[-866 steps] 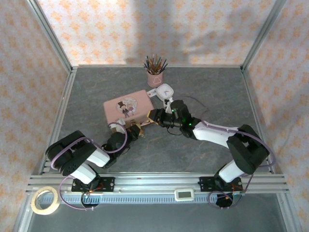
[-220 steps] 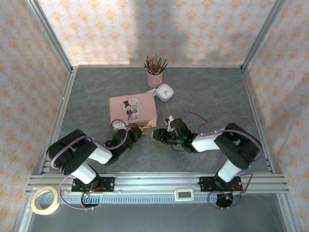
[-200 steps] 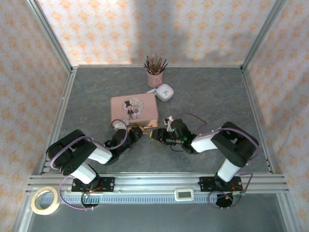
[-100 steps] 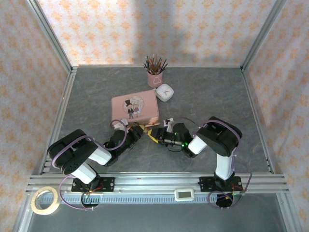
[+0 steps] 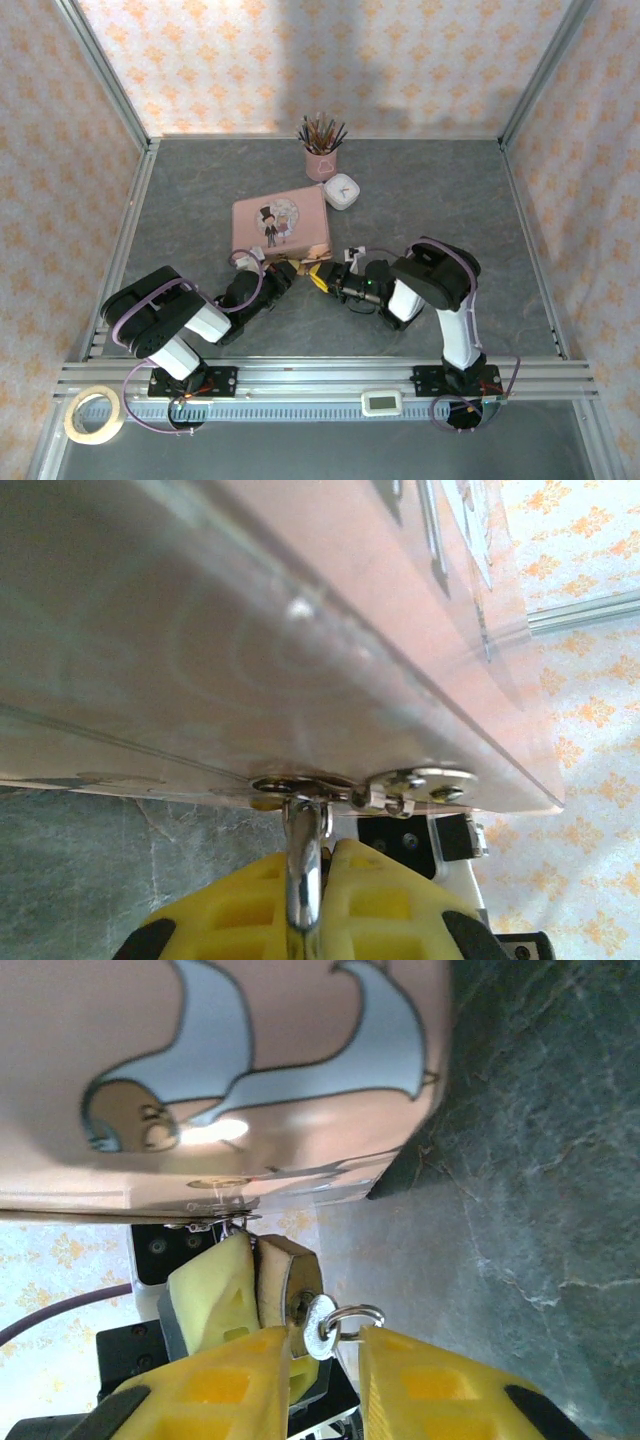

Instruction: Unlock a padlock with a key

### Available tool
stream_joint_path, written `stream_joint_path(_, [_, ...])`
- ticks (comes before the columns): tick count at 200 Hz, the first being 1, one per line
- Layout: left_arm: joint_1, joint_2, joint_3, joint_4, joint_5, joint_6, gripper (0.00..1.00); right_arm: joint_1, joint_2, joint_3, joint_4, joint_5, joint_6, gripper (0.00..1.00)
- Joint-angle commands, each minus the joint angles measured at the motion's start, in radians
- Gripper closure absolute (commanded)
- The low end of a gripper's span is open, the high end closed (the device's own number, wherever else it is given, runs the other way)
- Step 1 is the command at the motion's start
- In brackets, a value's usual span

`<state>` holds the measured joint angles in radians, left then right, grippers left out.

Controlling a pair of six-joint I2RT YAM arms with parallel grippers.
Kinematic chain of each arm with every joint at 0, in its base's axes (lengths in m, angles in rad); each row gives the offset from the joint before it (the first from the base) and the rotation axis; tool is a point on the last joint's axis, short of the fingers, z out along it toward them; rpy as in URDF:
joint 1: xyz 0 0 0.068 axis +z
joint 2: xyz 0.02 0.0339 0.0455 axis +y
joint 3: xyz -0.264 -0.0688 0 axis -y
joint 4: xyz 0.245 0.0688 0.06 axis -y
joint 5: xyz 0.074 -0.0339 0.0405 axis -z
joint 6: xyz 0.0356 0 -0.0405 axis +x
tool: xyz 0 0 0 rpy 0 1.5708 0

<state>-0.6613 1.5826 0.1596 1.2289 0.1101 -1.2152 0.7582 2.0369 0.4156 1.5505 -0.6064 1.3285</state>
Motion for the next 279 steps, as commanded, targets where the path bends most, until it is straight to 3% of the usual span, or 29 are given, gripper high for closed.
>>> stream_joint_path(1, [-0.009, -0.027, 0.000, 0.103, 0.028, -0.031, 1.00, -0.002, 0.023, 0.019, 0.132, -0.001, 0.036, 0.77])
stream_joint_path(58, [-0.009, -0.023, 0.004, 0.104, 0.028, -0.031, 1.00, 0.006, 0.035, 0.055, 0.131, -0.013, 0.052, 0.78])
stream_joint_path(106, [-0.009, -0.019, 0.006, 0.113, 0.034, -0.036, 1.00, 0.013, 0.060, 0.075, 0.146, -0.018, 0.068, 0.88])
stream_joint_path(128, [-0.009, -0.016, 0.006, 0.113, 0.036, -0.036, 1.00, 0.013, 0.060, 0.077, 0.156, -0.019, 0.069, 1.00])
stream_joint_path(156, [-0.010, -0.014, -0.001, 0.099, 0.020, -0.049, 1.00, 0.017, 0.045, 0.088, 0.138, -0.028, 0.062, 1.00])
stream_joint_path(172, [-0.011, -0.018, -0.012, 0.092, -0.001, -0.056, 0.93, 0.030, 0.030, 0.102, 0.092, -0.033, 0.045, 1.00])
stream_joint_path(209, [-0.010, -0.009, -0.019, 0.092, -0.013, -0.065, 0.89, 0.061, 0.028, 0.136, 0.051, -0.036, 0.030, 1.00])
stream_joint_path(246, [-0.010, -0.015, -0.053, 0.117, -0.046, -0.099, 0.64, 0.046, 0.031, 0.108, 0.054, -0.021, 0.027, 1.00])
stream_joint_path(279, [-0.018, -0.061, -0.053, 0.046, -0.068, -0.117, 0.54, 0.051, -0.001, 0.072, 0.048, -0.003, 0.038, 1.00])
